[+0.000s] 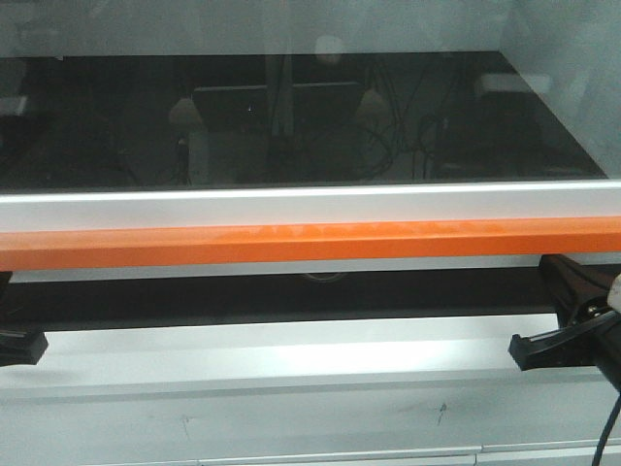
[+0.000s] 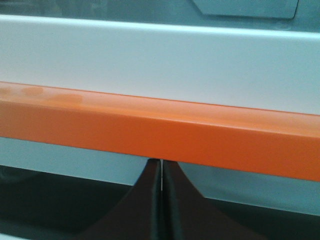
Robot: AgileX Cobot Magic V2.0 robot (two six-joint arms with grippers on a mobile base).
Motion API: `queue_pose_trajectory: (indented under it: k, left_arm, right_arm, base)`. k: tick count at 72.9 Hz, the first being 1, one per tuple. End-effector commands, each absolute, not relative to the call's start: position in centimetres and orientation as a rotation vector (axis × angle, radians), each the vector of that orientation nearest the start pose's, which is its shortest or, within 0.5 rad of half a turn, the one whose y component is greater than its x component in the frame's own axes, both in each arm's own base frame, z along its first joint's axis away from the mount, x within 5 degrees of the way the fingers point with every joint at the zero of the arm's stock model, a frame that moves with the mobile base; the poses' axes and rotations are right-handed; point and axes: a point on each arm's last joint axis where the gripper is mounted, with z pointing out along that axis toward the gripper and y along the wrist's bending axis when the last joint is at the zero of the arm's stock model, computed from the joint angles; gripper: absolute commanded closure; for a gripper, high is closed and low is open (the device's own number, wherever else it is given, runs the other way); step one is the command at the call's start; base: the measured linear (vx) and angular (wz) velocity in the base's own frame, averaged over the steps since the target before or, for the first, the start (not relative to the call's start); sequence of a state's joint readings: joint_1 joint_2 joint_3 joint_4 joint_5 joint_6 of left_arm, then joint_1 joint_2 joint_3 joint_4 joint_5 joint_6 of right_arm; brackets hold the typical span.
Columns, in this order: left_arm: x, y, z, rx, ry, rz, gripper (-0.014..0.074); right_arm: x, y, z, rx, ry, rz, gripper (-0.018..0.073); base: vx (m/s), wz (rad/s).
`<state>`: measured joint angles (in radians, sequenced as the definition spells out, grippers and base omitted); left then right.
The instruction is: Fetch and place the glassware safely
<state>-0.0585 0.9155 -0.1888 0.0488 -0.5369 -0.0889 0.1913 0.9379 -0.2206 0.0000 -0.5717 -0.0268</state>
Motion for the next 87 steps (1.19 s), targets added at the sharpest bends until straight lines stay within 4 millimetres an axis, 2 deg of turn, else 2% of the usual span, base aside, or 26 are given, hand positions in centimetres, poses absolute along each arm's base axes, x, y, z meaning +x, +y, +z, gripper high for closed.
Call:
queue_pose_trajectory:
  k: [1, 27, 40, 57, 87]
  left_arm:
    - [16.7, -1.3, 29.1, 0.015, 1.273, -0.137, 0.0603]
    - [15.8, -1.2, 31.5, 0.014, 1.236, -0.134, 0.0603]
    - [15.1, -1.2, 32.5, 0.014, 1.224, -0.131, 0.0603]
    - [13.3, -1.0, 32.5, 0.012, 1.301, -0.124, 0.0603]
    - [8.1, -0.5, 31.1, 0.027, 1.523, -0.073, 0.0603]
  right_arm:
    - [16.3, 3.1, 29.9, -0.126, 1.184, 0.136, 0.0560]
    - [15.9, 3.0, 33.3, -0.115, 1.152, 0.140, 0.0560]
    - [15.4, 2.9, 34.2, -0.115, 1.155, 0.144, 0.0560]
    - [14.0, 2.6, 34.0, -0.121, 1.251, 0.150, 0.0560]
    - [9.4, 1.8, 32.8, -0.138, 1.472, 0.156, 0.0560]
  base:
    - [0.00, 0.01]
    - [0.00, 0.00]
    - [0.00, 0.00]
    - [0.00, 0.00]
    - [0.00, 0.00]
